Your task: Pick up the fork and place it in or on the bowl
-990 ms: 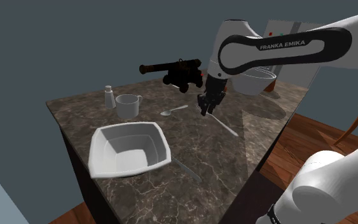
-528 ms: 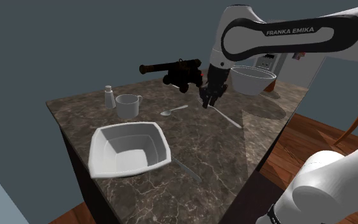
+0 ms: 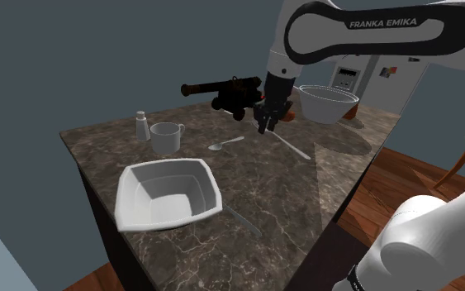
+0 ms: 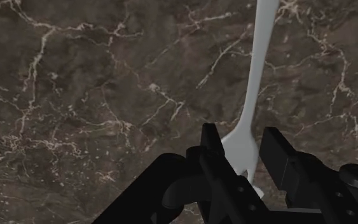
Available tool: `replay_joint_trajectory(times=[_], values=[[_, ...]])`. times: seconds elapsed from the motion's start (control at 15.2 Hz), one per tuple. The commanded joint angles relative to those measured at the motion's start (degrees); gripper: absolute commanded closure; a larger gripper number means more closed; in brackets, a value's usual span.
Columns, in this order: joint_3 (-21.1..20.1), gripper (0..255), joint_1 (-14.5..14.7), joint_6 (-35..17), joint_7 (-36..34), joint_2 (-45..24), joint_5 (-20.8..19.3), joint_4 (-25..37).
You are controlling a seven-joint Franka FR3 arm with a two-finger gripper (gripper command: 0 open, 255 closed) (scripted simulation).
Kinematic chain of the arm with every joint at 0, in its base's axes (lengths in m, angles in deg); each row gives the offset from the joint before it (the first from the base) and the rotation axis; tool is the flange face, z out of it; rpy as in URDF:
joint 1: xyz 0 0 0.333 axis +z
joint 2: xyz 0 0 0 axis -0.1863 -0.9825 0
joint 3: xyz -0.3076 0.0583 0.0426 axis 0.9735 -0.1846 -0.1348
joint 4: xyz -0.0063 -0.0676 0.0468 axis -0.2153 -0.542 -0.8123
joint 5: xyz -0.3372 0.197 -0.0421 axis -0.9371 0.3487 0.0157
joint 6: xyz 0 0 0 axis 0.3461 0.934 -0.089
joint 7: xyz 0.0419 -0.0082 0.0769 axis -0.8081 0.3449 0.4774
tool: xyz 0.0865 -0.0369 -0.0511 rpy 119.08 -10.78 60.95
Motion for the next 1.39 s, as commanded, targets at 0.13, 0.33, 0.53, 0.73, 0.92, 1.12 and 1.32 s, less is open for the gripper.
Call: replay_joint_trajectory(times=[0.13,0.33,0.53,0.73,0.92,1.12,1.32], values=[[-4.2,255,1.77,0.02,-5.49,-1.62,1.35,1.76],[-7.43,255,3.04,-0.08,-9.76,-3.62,2.06,3.81],[-10.7,255,4.15,-0.16,-14.1,-6.17,2.41,6.42],[-13.95,255,5.17,-0.16,-18.54,-9.27,2.29,9.61],[-17.2,255,6.15,-0.03,-23.13,-12.95,1.58,13.4],[-20.4,255,7.2,0.31,-27.92,-17.25,0.18,17.82],[-23.48,255,8.51,0.99,-32.91,-22.23,-2.02,22.94]])
